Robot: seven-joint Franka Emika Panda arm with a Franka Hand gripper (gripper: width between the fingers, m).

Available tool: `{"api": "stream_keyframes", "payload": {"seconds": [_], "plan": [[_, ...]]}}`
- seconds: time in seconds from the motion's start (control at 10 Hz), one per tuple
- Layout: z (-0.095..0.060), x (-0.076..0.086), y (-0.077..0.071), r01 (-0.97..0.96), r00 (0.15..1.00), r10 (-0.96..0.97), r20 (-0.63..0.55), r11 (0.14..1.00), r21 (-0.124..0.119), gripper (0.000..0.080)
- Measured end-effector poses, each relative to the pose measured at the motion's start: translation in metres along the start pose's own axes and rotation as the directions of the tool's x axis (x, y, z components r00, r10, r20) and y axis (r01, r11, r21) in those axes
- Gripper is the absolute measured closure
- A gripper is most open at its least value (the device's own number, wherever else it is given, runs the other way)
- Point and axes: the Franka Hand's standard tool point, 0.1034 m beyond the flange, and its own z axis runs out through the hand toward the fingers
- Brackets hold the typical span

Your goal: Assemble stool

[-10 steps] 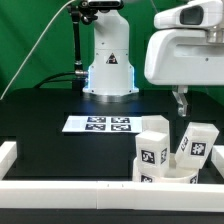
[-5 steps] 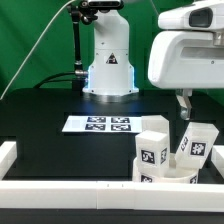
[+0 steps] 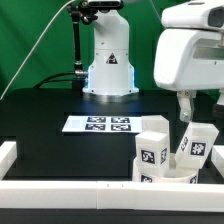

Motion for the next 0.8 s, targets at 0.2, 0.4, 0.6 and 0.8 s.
{"api": "stream_keyframes", "payload": {"seconds": [0.2, 0.4, 0.6, 0.8], "plan": [[0.001, -0.002, 0.004, 0.195, 0.981, -0.195, 0.008, 0.981, -0.010, 0.0151], [0.001, -0.004, 0.008, 0.291, 0.957, -0.291, 0.021, 0.957, -0.018, 0.0151], [0.001, -0.007, 0.013, 0.403, 0.915, -0.402, 0.041, 0.915, -0.026, 0.0151], [0.003, -0.009, 0.015, 0.552, 0.832, -0.550, 0.070, 0.833, -0.028, 0.0151]]}}
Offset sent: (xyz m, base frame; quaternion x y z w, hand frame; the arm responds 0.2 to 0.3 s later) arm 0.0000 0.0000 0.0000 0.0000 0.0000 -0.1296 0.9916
